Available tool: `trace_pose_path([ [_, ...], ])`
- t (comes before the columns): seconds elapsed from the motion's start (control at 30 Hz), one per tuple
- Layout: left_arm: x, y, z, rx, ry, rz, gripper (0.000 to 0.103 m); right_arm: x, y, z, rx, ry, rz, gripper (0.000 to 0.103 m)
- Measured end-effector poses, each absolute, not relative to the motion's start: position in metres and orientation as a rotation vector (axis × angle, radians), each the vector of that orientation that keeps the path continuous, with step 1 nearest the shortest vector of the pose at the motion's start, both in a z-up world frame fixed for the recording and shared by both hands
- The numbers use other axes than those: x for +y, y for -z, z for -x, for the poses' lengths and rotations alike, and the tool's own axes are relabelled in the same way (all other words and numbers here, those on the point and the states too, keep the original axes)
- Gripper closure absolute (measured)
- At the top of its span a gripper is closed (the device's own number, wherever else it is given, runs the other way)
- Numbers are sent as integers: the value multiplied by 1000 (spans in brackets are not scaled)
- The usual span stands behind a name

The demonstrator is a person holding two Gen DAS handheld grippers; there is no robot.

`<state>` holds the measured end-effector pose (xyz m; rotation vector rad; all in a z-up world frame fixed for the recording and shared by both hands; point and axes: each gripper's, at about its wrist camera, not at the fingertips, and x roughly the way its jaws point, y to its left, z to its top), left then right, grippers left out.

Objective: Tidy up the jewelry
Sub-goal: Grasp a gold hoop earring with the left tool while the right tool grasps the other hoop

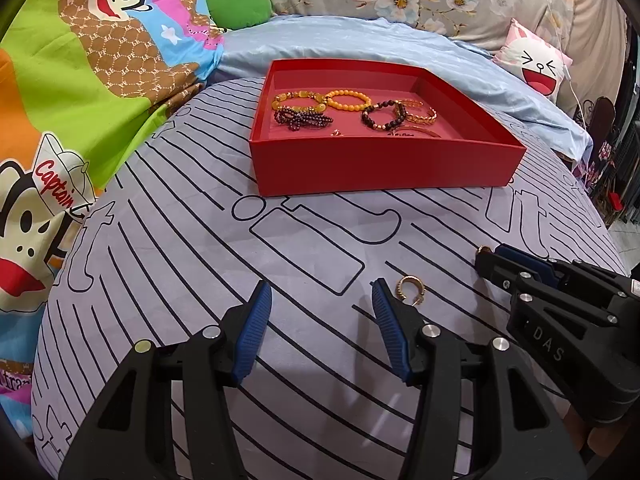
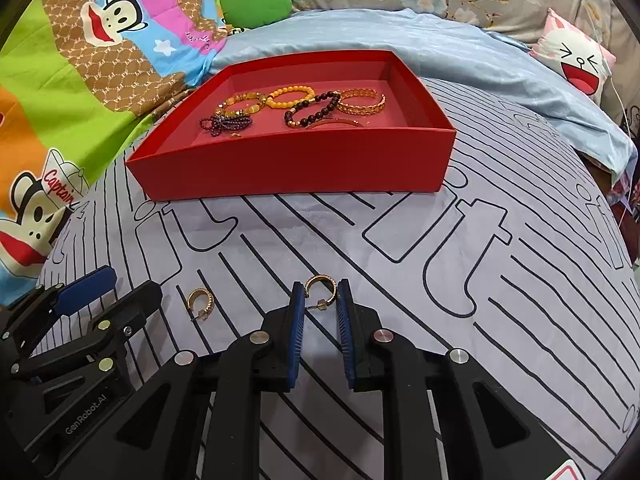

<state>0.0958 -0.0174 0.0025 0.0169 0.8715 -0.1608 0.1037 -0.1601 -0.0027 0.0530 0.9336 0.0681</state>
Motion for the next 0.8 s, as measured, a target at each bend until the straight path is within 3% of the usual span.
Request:
trace_pose_path([
  [0.8,-50,2,-90,878,230,-54,46,-192,1,-73,936,-23,-107,87],
])
